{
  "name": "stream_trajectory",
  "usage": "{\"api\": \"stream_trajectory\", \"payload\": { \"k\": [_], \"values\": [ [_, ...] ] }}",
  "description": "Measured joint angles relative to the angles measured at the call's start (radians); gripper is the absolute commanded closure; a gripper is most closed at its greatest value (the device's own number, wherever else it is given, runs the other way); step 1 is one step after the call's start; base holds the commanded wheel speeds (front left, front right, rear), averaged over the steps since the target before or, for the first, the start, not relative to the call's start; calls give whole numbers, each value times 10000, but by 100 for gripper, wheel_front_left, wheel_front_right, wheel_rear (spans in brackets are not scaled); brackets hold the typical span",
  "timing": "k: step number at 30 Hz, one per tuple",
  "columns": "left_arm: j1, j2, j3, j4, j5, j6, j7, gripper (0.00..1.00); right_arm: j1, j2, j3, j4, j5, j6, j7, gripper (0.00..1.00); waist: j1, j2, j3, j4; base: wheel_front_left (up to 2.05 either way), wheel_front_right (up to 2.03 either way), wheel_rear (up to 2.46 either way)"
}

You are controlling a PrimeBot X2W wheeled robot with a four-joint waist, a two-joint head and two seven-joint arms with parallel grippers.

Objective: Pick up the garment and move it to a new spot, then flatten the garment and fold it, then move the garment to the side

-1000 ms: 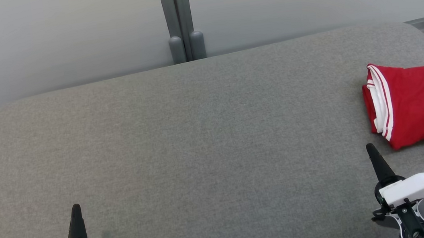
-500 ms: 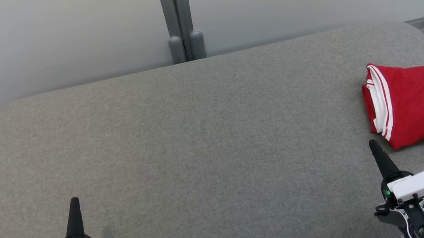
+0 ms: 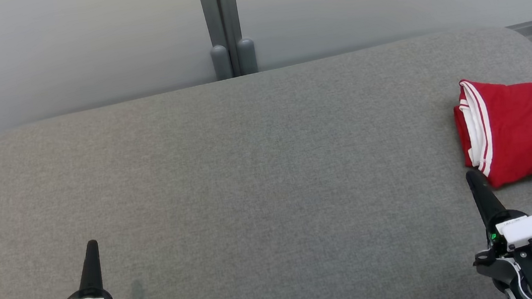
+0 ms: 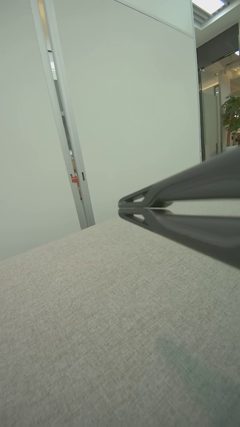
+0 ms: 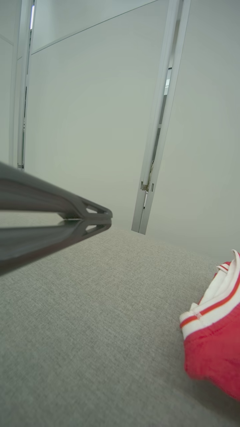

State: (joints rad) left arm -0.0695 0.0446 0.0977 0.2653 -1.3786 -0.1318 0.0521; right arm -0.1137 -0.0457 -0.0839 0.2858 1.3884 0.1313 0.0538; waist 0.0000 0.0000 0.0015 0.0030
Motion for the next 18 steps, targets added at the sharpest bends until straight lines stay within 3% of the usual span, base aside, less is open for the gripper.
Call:
{"api": "stream_trajectory", "payload": {
  "k": [18],
  "values": [
    [-158, 12, 84, -100, -1331, 0, 359, 100, 0, -8, -165, -228, 1275, -2, 341, 100, 0, 0, 9, -16, 0, 0, 0]
  ]
}}
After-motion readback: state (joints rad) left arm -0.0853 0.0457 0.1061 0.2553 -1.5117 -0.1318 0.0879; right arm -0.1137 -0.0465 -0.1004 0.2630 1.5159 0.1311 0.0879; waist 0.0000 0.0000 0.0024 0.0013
